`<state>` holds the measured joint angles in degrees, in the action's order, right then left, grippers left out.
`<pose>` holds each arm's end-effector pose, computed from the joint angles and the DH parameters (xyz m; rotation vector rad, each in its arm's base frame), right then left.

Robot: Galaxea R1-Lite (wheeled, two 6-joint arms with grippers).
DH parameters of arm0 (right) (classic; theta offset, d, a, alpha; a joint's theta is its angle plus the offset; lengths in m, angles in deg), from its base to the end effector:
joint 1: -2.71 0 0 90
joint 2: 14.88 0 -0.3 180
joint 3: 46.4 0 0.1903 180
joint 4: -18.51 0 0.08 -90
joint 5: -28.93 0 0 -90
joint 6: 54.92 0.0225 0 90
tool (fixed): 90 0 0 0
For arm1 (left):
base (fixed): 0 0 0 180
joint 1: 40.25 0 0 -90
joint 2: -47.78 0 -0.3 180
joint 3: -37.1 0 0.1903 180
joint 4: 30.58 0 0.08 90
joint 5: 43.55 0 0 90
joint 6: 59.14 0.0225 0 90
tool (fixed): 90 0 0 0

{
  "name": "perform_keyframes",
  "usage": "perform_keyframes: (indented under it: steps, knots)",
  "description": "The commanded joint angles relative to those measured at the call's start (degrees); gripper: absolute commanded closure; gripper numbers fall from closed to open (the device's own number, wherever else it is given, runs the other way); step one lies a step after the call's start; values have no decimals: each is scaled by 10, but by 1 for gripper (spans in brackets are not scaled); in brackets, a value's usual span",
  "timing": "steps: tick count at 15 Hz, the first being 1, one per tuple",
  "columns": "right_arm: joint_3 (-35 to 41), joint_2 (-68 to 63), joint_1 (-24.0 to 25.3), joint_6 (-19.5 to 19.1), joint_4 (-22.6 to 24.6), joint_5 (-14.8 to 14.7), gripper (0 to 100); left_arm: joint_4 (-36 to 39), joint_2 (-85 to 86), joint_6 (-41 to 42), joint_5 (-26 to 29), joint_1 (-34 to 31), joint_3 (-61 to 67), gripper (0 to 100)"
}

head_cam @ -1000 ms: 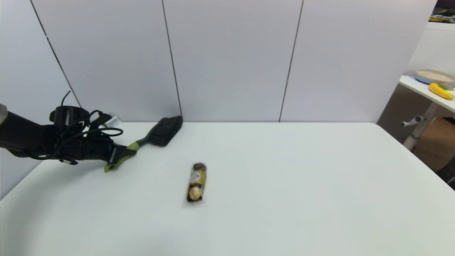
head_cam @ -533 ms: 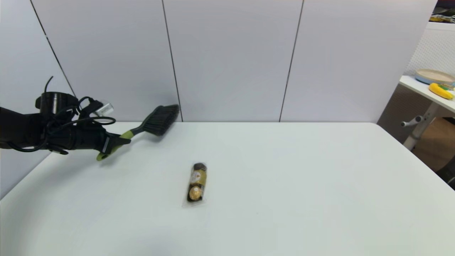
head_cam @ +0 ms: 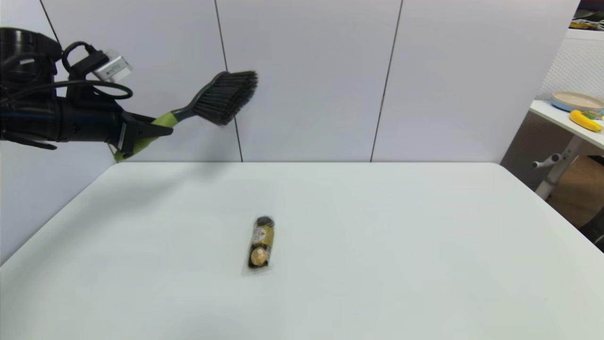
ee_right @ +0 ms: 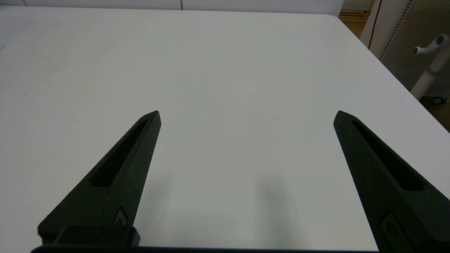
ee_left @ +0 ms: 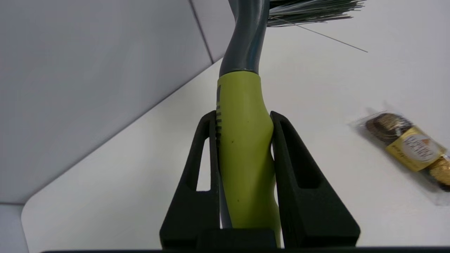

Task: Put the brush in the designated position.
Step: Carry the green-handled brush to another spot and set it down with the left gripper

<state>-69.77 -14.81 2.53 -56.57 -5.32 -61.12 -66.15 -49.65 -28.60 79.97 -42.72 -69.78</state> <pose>-0.0229 0.0001 0.0746 -0.0288 0.0069 -0.0039 0.3154 0.0012 0.2852 0.3691 0.2846 -0.6324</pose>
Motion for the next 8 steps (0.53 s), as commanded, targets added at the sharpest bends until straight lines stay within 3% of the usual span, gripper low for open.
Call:
perform_keyframes:
  steps: [1,8]
  knots:
    - [1,-1,0,0,0,0,0,-5,59,0,3,108,-36,100]
    - [1,-1,0,0,0,0,0,-71,107,-1,-12,369,-31,100]
